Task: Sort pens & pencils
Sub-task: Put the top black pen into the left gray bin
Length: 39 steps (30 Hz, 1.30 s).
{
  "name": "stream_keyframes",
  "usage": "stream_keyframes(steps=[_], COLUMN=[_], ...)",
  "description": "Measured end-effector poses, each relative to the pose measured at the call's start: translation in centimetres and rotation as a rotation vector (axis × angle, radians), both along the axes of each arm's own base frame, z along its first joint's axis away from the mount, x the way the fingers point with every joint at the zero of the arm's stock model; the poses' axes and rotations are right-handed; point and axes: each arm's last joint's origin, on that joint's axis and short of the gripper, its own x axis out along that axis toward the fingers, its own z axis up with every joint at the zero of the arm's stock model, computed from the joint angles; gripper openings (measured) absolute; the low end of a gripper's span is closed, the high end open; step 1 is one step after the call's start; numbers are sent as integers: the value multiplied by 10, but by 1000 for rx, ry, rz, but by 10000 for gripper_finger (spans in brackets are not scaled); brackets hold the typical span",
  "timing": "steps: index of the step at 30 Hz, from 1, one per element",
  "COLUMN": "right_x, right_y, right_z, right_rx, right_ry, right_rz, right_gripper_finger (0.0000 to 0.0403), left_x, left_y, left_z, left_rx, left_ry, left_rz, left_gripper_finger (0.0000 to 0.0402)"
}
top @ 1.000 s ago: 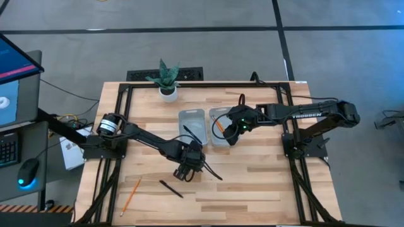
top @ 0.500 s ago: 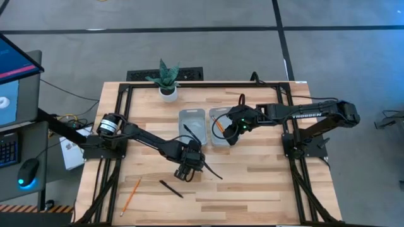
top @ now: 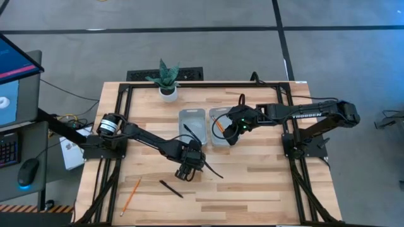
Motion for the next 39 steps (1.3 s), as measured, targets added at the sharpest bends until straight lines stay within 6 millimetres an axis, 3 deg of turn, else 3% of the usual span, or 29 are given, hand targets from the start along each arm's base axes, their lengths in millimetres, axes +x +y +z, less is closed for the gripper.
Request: stream_keyframes(steps=[25, 39], right_x=[1, 1], right_y=[0, 0], right_z=[0, 0], right_rx=[0, 0], right_ry=[-7, -7], right_rz=[0, 0], right_gripper_finger=[113, 113], left_x=[-3, -2], left_y=[-2, 1], left_z=[-1, -6], left_rx=[-10, -45], left_ry=[37, 57], left_rz=[-47, -38], left_gripper_finger=[220, 111])
